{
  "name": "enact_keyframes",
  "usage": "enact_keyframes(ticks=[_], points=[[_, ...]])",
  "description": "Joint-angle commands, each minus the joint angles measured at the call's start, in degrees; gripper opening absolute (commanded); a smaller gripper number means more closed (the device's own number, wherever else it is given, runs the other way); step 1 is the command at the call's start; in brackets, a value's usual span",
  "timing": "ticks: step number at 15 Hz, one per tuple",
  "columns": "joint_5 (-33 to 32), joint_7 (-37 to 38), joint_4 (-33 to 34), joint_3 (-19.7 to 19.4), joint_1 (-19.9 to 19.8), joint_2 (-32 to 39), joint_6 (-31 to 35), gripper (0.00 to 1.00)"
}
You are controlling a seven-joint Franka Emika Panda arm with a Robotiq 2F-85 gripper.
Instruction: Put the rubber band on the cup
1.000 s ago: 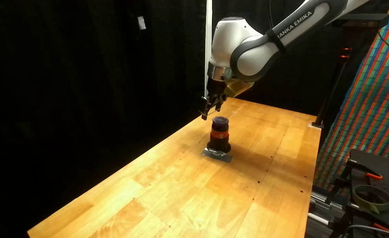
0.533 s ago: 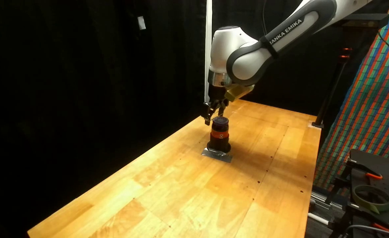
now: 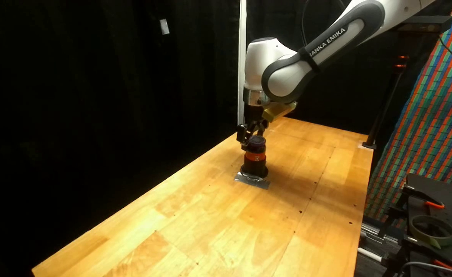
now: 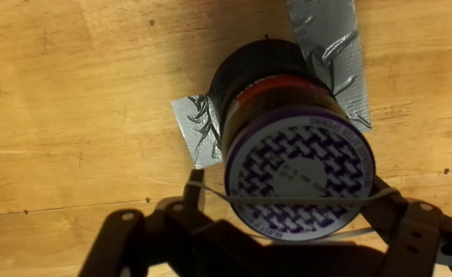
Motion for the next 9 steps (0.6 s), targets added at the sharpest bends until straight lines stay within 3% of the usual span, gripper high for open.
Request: enact_keyframes(ticks=[1,9], points=[[1.75,-0.77,2.23,-1.08,0.68,1.51,-0.32,1.0],[1.92,-0.01,2.03,-1.64,0.82,2.2,0.49,1.0]])
